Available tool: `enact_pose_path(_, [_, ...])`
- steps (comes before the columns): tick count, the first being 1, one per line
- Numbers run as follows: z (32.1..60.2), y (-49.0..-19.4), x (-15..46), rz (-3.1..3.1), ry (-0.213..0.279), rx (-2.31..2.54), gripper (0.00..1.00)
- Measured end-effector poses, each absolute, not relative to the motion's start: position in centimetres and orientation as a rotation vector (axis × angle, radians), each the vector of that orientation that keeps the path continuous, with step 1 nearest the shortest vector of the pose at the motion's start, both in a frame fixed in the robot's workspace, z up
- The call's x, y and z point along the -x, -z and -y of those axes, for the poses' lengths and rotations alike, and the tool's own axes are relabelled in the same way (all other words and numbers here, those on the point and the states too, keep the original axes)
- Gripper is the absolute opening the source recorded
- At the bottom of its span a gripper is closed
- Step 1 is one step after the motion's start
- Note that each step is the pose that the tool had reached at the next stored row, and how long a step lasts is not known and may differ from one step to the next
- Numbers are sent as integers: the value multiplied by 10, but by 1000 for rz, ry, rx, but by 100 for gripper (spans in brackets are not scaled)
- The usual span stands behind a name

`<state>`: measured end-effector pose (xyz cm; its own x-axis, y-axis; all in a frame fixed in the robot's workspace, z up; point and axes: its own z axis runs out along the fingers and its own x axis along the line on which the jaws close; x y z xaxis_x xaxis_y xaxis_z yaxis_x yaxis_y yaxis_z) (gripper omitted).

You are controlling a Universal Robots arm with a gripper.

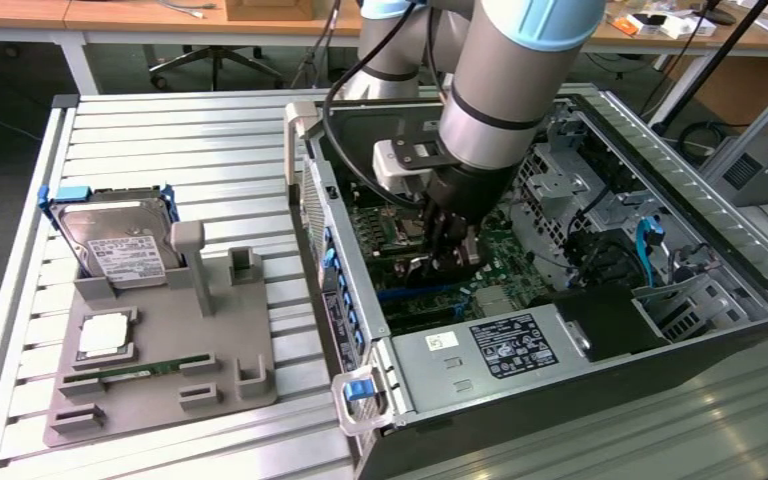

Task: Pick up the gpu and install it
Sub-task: 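Insert the gpu into the slot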

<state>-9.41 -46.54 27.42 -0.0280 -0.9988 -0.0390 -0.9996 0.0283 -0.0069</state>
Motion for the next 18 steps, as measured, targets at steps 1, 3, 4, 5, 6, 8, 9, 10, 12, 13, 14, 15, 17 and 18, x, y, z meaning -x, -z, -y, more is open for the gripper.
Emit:
enact_pose_path(1, [465, -274, 94, -2229, -35, 2167, 27])
enact_pose_path(3, [466, -273, 94, -2229, -35, 2167, 27])
enact_pose_path(4, [466, -272, 94, -2229, -34, 2167, 27])
enact_pose_path(5, [466, -272, 94, -2229, -34, 2167, 27])
enact_pose_path(6, [466, -271, 94, -2229, -35, 2167, 27])
enact_pose_path(8, [466, -270, 94, -2229, -35, 2167, 27])
enact_pose_path(9, [466, -270, 94, -2229, -35, 2167, 27])
enact_pose_path(10, [466, -269, 94, -2229, -35, 2167, 27])
enact_pose_path(12, [466, -268, 94, -2229, -34, 2167, 27])
enact_pose_path(13, [466, -267, 94, -2229, -34, 2167, 27])
enact_pose_path(14, [466, -267, 94, -2229, -34, 2167, 27])
enact_pose_path(15, [466, -267, 94, -2229, -35, 2167, 27])
enact_pose_path(17, [466, -267, 94, -2229, -35, 2167, 27])
enact_pose_path(18, [466, -267, 94, -2229, -35, 2167, 27])
